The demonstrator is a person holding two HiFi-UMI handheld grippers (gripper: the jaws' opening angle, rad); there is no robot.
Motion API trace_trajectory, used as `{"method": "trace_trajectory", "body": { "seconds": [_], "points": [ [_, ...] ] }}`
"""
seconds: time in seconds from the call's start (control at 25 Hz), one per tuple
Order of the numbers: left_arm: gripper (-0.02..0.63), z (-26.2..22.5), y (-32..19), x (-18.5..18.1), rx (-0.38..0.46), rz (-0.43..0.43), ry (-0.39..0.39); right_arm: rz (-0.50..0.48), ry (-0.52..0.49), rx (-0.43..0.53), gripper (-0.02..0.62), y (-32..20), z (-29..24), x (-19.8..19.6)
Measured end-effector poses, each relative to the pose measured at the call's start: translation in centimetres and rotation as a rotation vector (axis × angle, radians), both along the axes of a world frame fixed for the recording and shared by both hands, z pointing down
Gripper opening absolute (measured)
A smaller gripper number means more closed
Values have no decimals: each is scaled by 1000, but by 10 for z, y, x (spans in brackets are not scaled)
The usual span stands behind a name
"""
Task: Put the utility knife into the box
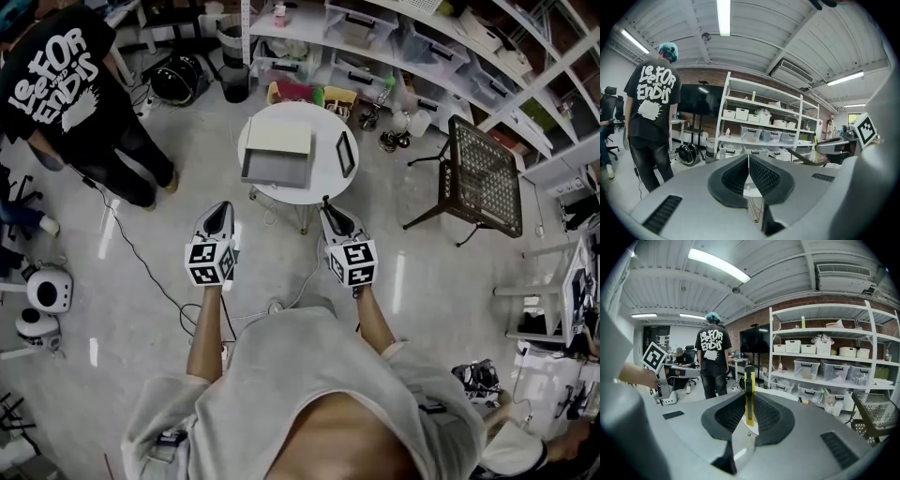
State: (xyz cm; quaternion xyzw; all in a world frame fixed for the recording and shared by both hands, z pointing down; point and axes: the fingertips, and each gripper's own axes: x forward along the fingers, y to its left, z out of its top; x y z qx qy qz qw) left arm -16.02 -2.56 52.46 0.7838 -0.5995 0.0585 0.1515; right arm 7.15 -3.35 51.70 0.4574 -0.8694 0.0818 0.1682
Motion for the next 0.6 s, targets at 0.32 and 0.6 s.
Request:
{"method": "trace_trajectory", "body": {
  "seconds": [0.32, 0.6],
  "points": [
    [23, 10, -19, -2, -21, 36, -6, 28, 6, -24, 72, -13, 12, -4],
    [23, 15, -60, -3, -32, 21, -15, 11, -6, -25, 72, -60, 16, -4]
  ]
}}
